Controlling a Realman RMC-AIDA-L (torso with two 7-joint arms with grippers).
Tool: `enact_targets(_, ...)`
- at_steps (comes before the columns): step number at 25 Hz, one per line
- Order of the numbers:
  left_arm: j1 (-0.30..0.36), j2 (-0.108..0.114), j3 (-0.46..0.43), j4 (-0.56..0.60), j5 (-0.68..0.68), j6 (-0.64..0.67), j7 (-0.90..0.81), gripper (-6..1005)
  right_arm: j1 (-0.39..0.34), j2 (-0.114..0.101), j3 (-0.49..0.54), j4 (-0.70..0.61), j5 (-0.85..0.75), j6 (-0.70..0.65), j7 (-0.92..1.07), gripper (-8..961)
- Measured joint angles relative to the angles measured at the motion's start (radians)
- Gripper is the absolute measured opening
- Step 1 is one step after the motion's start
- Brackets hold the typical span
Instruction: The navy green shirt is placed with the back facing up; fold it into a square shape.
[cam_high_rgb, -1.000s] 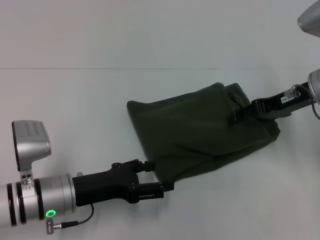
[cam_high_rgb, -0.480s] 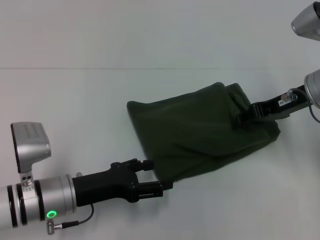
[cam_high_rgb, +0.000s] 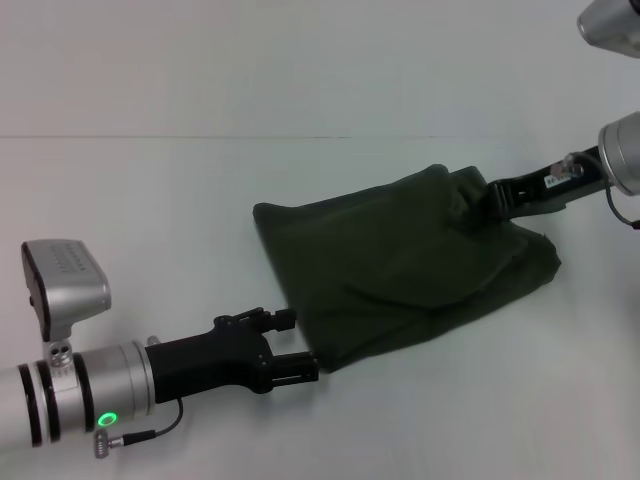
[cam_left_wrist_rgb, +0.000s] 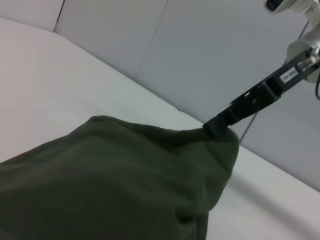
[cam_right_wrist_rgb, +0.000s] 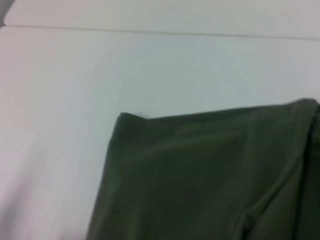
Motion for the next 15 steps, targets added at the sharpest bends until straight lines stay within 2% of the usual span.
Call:
enact_targets(8,0.005,0.002,0.002,0.006,-0.001,-0.039,0.009,882,0.005,-0.001,0.05,0.0,0.06,0.002,-0.007,21)
enact_targets(15,0.008,0.003,-0.002,0.001,-0.001,-0.042,0.015,883,-0.027,-0.015,0.148,-0.002,0.064,-0.024,-0.028,31)
